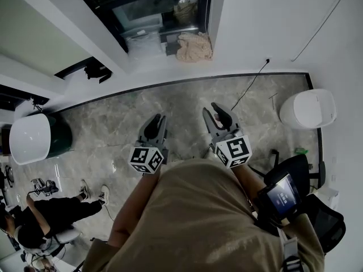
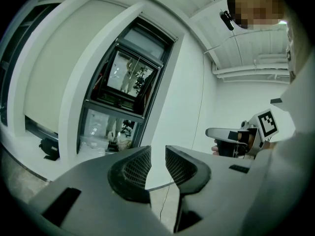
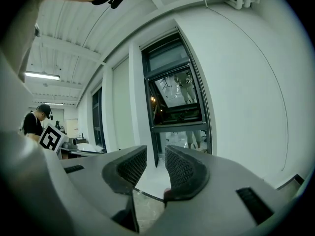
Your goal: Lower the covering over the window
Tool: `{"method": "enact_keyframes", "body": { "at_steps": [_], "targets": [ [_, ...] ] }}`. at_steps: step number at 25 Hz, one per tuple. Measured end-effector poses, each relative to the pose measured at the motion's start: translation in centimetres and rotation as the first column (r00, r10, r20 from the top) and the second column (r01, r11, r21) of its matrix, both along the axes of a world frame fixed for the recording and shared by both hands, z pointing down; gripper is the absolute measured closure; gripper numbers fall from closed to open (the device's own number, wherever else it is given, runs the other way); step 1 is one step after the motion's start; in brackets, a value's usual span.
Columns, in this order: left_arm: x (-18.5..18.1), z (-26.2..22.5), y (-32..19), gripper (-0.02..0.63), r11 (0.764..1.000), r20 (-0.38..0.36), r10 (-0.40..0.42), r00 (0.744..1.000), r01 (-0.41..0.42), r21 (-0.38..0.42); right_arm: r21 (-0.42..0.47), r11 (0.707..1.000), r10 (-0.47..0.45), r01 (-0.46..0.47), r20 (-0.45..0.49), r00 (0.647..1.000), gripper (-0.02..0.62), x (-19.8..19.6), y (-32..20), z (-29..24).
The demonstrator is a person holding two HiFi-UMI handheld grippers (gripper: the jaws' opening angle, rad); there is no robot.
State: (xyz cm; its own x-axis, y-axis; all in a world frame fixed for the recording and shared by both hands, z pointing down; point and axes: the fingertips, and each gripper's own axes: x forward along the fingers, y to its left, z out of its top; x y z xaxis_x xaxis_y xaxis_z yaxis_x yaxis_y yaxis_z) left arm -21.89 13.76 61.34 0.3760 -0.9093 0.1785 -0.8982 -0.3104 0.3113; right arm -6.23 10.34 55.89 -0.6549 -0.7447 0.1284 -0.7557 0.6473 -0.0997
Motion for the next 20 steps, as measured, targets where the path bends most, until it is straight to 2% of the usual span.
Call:
{"method": "enact_keyframes", "body": {
  "at_steps": [20],
  "targets": [
    [0.8, 1.0, -0.6, 0.505, 0.998, -0.006, 0.048, 0.999, -0.048, -0.047, -0.042, 0.999, 0.03, -0.031, -0.011, 0.999, 0.474, 0.6, 0.0, 1.1]
  ]
}}
